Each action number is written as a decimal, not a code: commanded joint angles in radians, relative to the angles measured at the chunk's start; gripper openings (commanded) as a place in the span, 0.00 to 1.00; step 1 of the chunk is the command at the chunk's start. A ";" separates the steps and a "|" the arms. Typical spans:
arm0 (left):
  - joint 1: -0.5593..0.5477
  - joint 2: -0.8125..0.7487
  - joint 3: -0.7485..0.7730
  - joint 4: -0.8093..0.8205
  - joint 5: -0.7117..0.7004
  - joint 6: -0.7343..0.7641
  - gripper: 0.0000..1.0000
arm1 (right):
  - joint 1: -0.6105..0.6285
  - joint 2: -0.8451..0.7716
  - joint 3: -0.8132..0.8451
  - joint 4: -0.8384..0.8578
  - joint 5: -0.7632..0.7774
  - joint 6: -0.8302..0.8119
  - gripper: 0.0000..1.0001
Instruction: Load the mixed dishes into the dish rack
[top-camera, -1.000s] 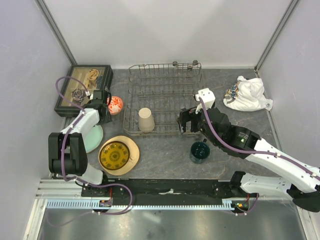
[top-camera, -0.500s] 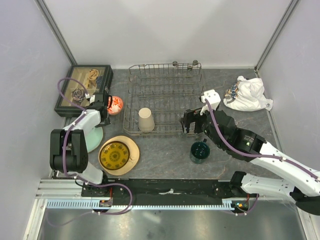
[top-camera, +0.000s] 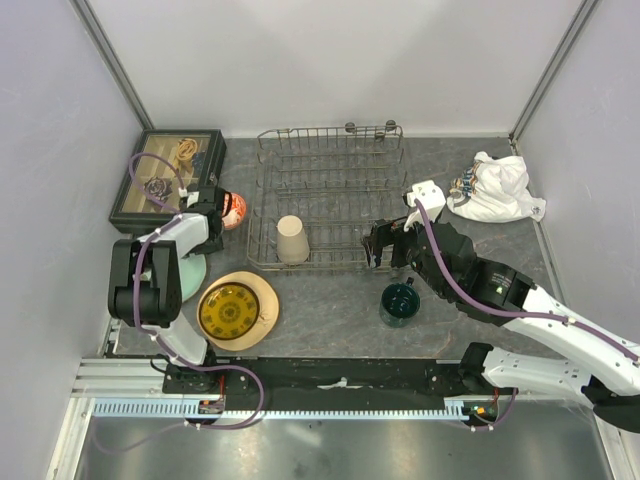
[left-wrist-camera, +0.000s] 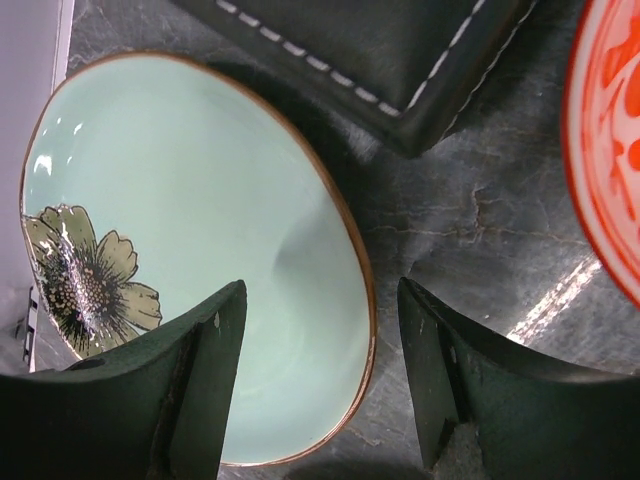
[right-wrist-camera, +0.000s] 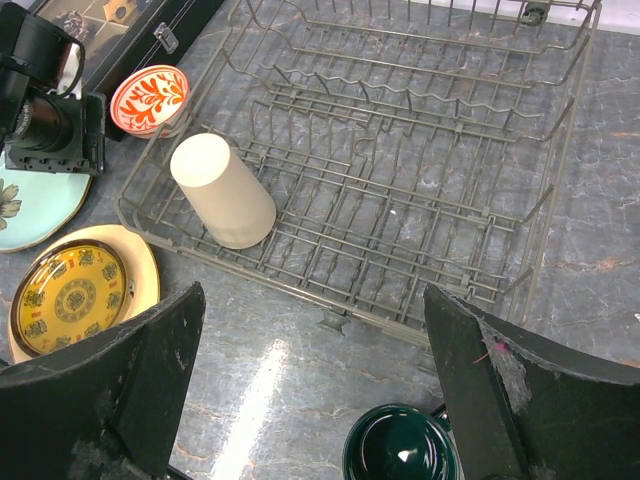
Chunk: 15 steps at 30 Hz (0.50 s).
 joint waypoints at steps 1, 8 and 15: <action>-0.011 0.032 0.045 0.031 -0.057 0.036 0.69 | 0.002 -0.010 -0.005 0.025 0.020 0.011 0.98; -0.013 0.045 0.050 0.000 -0.089 0.027 0.68 | 0.002 0.017 0.009 0.040 0.008 0.009 0.98; -0.014 0.062 0.053 -0.012 -0.094 0.025 0.57 | 0.004 0.030 0.021 0.045 0.003 0.006 0.98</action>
